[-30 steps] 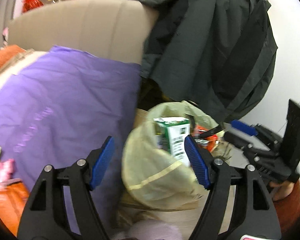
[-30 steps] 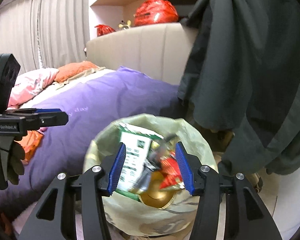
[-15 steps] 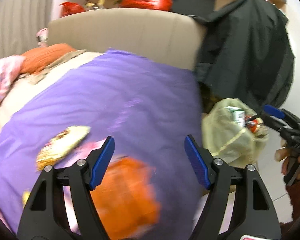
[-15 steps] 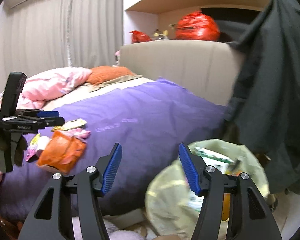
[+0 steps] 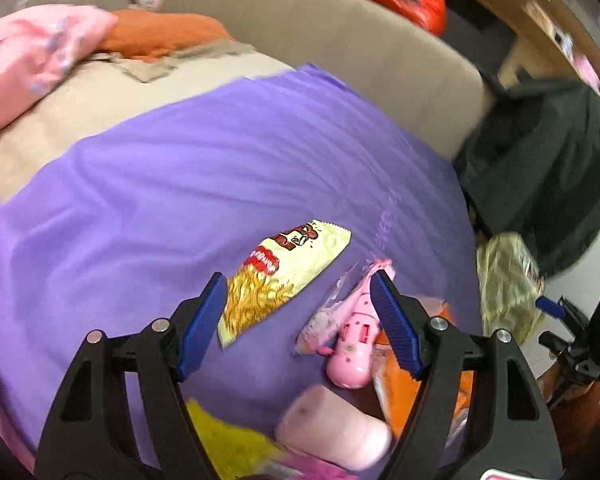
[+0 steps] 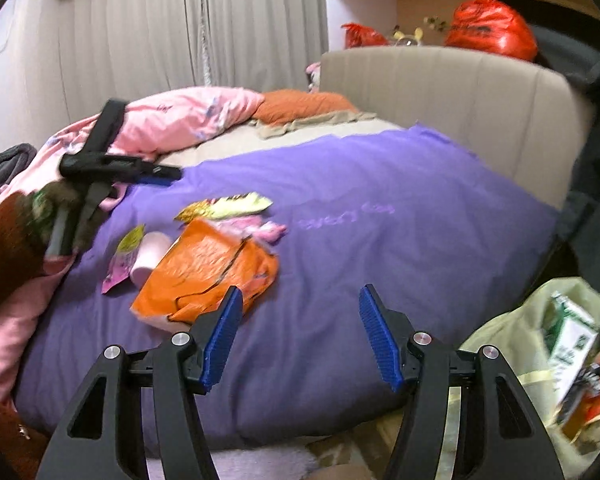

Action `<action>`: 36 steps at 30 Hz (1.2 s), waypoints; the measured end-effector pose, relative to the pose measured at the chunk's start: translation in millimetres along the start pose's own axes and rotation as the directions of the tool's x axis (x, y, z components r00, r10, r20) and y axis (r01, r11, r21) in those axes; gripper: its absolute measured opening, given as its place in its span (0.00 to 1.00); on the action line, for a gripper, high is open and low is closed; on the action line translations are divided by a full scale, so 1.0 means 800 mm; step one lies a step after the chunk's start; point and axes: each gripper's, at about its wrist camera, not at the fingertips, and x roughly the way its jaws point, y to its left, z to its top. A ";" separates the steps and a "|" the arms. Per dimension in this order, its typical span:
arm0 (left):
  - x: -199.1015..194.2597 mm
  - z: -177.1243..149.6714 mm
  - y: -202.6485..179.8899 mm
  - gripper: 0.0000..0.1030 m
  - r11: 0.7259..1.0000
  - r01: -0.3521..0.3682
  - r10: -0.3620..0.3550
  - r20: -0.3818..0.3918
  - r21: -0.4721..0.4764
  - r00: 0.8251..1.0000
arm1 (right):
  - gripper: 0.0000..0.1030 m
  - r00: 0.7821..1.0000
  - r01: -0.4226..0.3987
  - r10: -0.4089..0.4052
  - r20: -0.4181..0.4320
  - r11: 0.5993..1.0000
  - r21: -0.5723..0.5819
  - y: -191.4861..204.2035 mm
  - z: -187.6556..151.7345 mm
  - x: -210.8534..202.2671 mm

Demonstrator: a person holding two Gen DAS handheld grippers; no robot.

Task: Collect trash
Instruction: 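Return both tools to the bed and grasp the gold-green snack bag with the left tool, then grasp the orange plastic bag with the right tool while the left tool holds the snack bag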

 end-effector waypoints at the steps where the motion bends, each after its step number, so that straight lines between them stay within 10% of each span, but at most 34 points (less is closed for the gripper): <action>1: 0.008 0.003 -0.001 0.68 0.999 -0.028 0.028 -0.008 0.038 1.000 | 0.55 1.000 0.008 -0.008 -0.009 1.000 -0.009 0.004 -0.003 0.004; 12: 0.118 0.012 0.016 0.53 0.994 -0.084 0.098 -0.241 0.067 0.966 | 0.55 0.998 0.042 -0.044 -0.052 0.998 -0.040 0.002 -0.025 0.021; 17: 0.079 0.010 0.015 0.23 0.992 -0.120 0.111 -0.210 -0.030 0.971 | 0.56 0.996 0.031 -0.032 -0.081 0.999 -0.007 0.006 -0.022 0.036; 29: -0.094 -0.055 -0.051 0.23 0.984 -0.136 0.136 -0.003 -0.116 0.991 | 0.55 0.992 -0.071 0.080 -0.094 0.993 0.095 0.070 -0.025 0.070; 36: -0.099 -0.075 -0.043 0.24 0.979 -0.108 0.118 0.054 -0.174 0.992 | 0.55 0.997 -0.022 0.039 -0.068 0.971 0.237 0.095 -0.025 0.101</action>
